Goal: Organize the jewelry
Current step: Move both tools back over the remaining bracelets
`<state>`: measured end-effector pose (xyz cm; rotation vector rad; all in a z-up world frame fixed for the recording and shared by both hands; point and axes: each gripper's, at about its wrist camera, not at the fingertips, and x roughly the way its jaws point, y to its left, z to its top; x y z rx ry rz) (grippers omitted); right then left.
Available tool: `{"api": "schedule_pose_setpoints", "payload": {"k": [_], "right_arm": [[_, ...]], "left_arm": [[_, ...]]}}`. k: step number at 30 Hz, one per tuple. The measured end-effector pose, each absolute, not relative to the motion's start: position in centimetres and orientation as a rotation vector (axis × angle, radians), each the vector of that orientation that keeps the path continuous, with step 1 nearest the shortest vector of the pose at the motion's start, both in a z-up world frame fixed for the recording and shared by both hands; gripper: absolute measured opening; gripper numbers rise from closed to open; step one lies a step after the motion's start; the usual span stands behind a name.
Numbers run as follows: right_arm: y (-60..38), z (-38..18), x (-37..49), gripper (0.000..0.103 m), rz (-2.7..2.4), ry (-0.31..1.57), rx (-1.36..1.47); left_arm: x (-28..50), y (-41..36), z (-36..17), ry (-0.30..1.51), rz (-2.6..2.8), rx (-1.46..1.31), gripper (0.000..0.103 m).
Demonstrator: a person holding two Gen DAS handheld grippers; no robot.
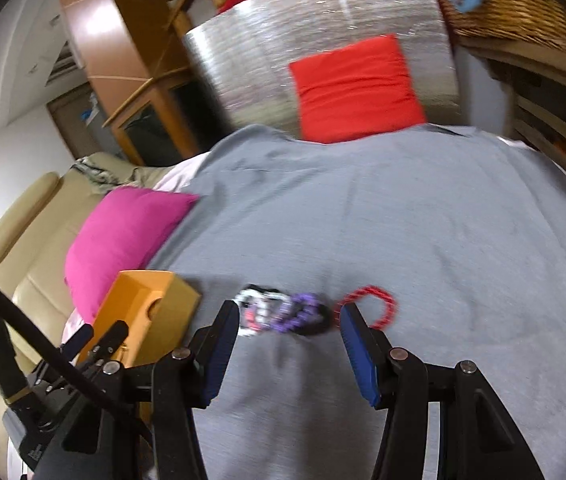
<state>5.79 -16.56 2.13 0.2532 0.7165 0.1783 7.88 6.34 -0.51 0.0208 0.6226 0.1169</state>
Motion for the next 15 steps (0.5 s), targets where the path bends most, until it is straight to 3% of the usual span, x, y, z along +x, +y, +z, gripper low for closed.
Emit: {"api": "schedule_pose_setpoints", "payload": {"k": [11,15], "right_arm": [[-23.3,-2.7,6.7,0.056,0.108,0.812,0.387],[-24.3,-3.3,7.7,0.056,0.100,0.843,0.408]], "left_arm": [[9.1,1.8,-3.1,0.685,0.057,0.089,0.069],[10.3,1.7,-5.1,0.793,0.031,0.056,0.069]]}}
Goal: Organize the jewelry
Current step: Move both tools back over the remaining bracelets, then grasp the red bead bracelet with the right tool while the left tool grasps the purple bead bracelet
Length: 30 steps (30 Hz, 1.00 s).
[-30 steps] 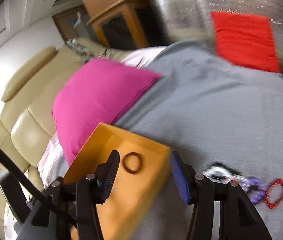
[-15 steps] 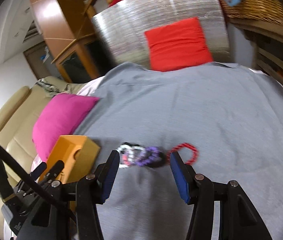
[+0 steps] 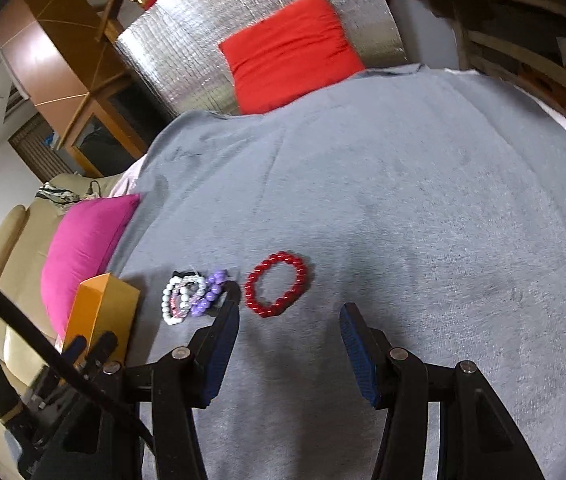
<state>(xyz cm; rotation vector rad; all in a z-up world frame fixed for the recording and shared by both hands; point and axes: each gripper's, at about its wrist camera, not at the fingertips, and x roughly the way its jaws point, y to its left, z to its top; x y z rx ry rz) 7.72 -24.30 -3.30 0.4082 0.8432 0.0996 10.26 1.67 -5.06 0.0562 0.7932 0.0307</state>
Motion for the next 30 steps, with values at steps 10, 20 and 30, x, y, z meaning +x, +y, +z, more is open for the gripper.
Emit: {"api": "schedule_pose_setpoints", "payload": {"k": [10,20,30], "right_arm": [[-24.2,-6.7,11.1,0.056,0.071,0.928,0.424],[-21.7,-8.2,14.2,0.035,-0.041,0.881,0.302],[-23.2,-7.9,12.7,0.011,-0.043,0.878,0.260]], "left_arm": [[12.1,3.5,-8.2,0.959,0.008,-0.051,0.069],[13.3,2.6,-8.4,0.916,-0.074,-0.057,0.069],[14.8,-1.3,-8.0,0.839,-0.239,-0.059,0.069]]}}
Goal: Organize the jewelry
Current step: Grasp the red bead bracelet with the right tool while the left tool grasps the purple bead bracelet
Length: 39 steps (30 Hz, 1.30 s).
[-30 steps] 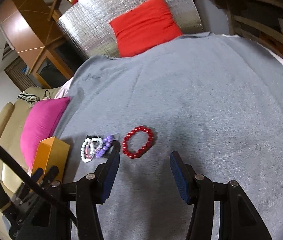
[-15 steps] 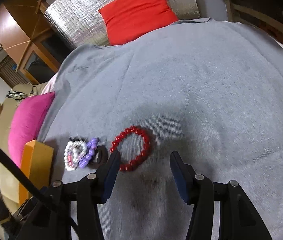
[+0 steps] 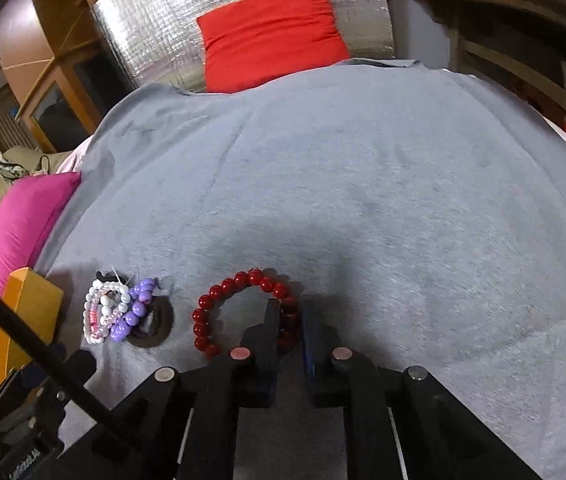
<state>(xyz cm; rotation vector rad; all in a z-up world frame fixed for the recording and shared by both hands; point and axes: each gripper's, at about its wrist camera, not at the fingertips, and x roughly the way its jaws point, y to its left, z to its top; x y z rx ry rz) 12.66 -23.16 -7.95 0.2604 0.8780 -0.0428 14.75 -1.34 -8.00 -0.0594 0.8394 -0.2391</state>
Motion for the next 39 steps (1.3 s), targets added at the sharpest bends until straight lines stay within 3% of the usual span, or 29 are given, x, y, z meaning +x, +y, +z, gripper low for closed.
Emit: {"api": "schedule_pose_setpoints", "payload": {"k": [5,8,13,16,17,21,29,31,33,34,39], "right_arm": [[-25.2,-8.2,11.4,0.011,-0.036,0.912,0.310],[-26.0,-8.2,10.6,0.011,-0.031,0.922,0.320],[-27.3,-8.4,9.8,0.011,-0.017,0.936,0.345],[-27.5,-8.4,9.7,0.011,-0.014,0.940,0.356],[-27.4,-8.3,9.6,0.011,-0.014,0.941,0.355],[-27.4,-8.0,9.7,0.011,-0.018,0.943,0.353],[-29.3,-7.3,9.3,0.011,-0.073,0.930,0.388],[-29.3,-7.4,9.1,0.011,-0.077,0.935,0.387],[-29.2,-7.6,9.1,0.011,-0.080,0.938,0.381],[-29.2,-7.5,9.1,0.011,-0.080,0.939,0.379],[-28.8,-7.6,9.8,0.011,-0.080,0.941,0.383]], "left_arm": [[15.7,-3.0,-8.6,0.844,-0.295,-0.057,0.069],[16.5,-3.8,-9.1,0.867,-0.319,-0.070,0.055],[17.2,-5.0,-9.4,0.868,-0.319,-0.042,0.046],[17.6,-4.9,-9.8,0.888,-0.324,-0.055,0.031],[17.7,-4.8,-9.9,0.892,-0.333,-0.062,0.021],[16.9,-5.8,-10.0,0.912,-0.451,-0.069,0.014],[15.8,-6.2,-9.0,0.916,-0.532,-0.060,0.013],[16.0,-5.8,-8.9,0.918,-0.495,-0.048,0.019],[16.2,-5.5,-9.0,0.931,-0.477,-0.054,0.043],[16.3,-5.3,-9.1,0.931,-0.459,-0.062,0.047],[16.7,-5.2,-8.8,0.914,-0.464,-0.086,0.049]]}}
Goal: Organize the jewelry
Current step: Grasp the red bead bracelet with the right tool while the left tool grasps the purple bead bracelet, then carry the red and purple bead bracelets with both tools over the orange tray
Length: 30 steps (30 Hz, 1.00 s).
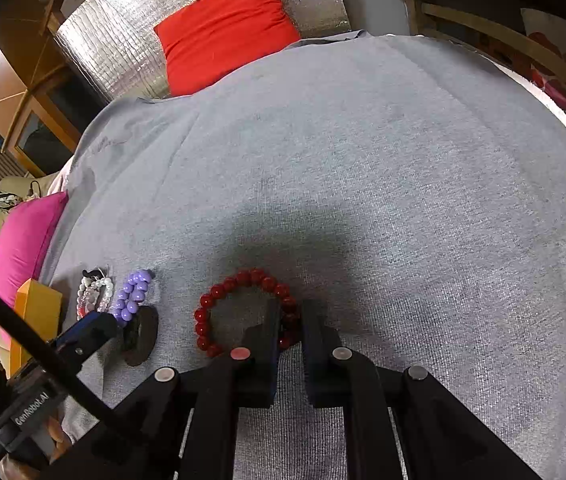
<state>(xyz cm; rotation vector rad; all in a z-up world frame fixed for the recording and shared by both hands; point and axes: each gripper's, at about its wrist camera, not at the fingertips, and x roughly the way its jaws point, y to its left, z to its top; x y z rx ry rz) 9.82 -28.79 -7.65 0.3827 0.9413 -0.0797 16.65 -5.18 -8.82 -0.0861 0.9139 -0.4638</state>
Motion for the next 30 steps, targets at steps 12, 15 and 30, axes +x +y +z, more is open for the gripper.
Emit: {"api": "schedule_pose_setpoints", "payload": {"k": [12,15,30], "right_arm": [[-28.9,-7.8,9.2,0.011,-0.072,0.941,0.383],[-28.9,-7.8,9.0,0.011,-0.067,0.940,0.377],[-29.3,-6.2,7.7,0.011,-0.029,0.870,0.380]], "left_arm": [[17.8,-7.0,-10.2,0.935,-0.454,-0.110,0.053],[17.7,-7.5,-10.4,0.918,-0.468,-0.115,0.049],[16.5,-5.7,-7.7,0.822,-0.541,-0.151,0.018]]}}
